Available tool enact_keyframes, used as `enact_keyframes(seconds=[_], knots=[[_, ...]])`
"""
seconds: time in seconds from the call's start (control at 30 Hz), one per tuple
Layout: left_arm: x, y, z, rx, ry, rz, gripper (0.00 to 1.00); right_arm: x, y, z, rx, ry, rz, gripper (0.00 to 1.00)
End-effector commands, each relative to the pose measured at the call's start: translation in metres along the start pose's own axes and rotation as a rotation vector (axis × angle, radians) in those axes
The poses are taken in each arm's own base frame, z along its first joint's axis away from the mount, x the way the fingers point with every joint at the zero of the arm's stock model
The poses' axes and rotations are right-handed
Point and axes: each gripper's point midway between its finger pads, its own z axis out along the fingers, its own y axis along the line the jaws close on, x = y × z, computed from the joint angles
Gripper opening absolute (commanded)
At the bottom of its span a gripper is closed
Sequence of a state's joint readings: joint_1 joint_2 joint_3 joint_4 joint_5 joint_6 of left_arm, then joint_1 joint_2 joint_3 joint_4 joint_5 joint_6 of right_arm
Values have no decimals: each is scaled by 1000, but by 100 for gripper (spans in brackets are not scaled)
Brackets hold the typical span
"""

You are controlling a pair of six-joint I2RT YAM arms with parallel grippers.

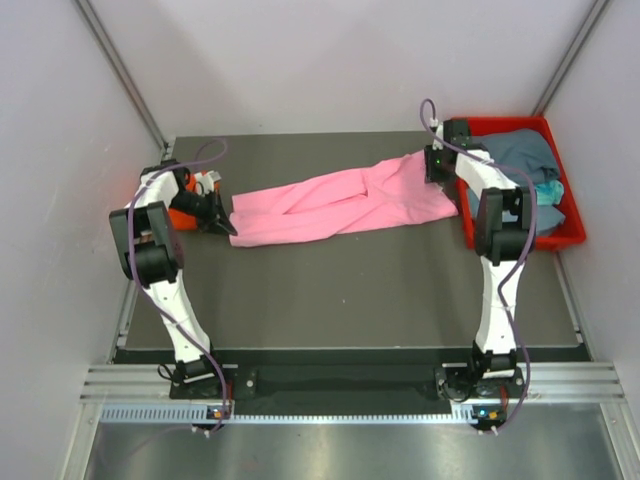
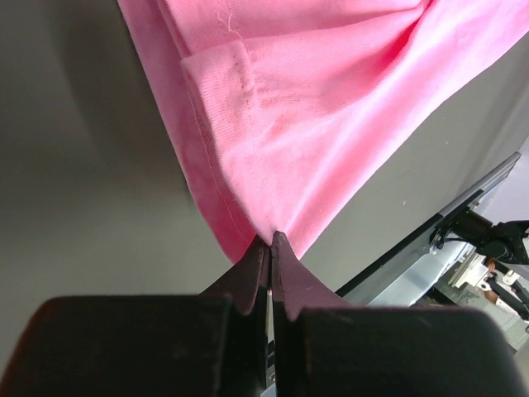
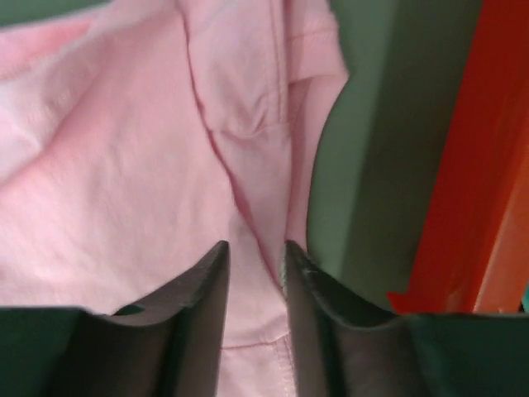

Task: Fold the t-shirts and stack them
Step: Fold the tshirt

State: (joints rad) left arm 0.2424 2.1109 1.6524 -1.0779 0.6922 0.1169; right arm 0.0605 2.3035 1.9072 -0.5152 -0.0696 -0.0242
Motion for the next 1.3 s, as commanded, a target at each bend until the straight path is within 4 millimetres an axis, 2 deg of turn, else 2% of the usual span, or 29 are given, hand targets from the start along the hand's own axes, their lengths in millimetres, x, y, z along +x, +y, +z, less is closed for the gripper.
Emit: enact_keyframes(seconds=[0.0,0.13,0.2,0.37,0.53,0.7,0.73,0.77,0.8,0.83,0.9,0.93,0.97,1.03,1.07,1.1,1.17,1.23,1.27], knots=[[9,-13,-16,13,-17,32,0,-30,-4,-2,22,-78,-10,31],[16,-12,-14,6,-10,26,0,-31,-2,5,19,-76,-14,8],[18,-12,-14,6,-8,26,0,-33,-1,6,16,-78,-15,4],[24,-13,-16,0,-5,25,0,-35,0,7,14,-81,-17,0],[29,-14,-15,1,1,23,0,-29,-1,11,15,-67,-21,0],[34,-17,-13,0,9,32,0,-35,1,15,12,-82,-27,0],[34,-19,-13,1,8,39,5,-40,1,15,11,-93,-29,0],[34,-18,-13,-3,9,38,17,-40,1,17,16,-94,-30,0],[32,-18,-15,-14,1,43,41,-42,0,17,22,-97,-30,0],[29,-16,-19,-37,-11,58,48,-43,-1,16,27,-100,-25,0],[18,-20,-30,-68,-44,106,55,-52,-4,5,50,-127,-19,6],[13,-21,-39,-96,-69,126,58,-54,-6,1,58,-133,-15,14],[8,-23,-45,-110,-88,141,58,-64,-6,-11,62,-161,-17,19],[-9,-29,-60,-138,-146,194,60,-71,-6,-24,63,-182,-25,30],[-16,-26,-64,-169,-164,204,60,-81,-5,-39,64,-211,-26,37],[-32,-28,-72,-189,-211,225,60,-85,-5,-46,64,-222,-25,39],[-46,-20,-68,-206,-220,221,60,-87,-2,-67,58,-236,-22,42],[-67,-14,-62,-206,-234,222,60,-77,0,-74,45,-217,-9,43],[-74,-12,-59,-206,-239,224,60,-79,5,-88,28,-226,-8,43]])
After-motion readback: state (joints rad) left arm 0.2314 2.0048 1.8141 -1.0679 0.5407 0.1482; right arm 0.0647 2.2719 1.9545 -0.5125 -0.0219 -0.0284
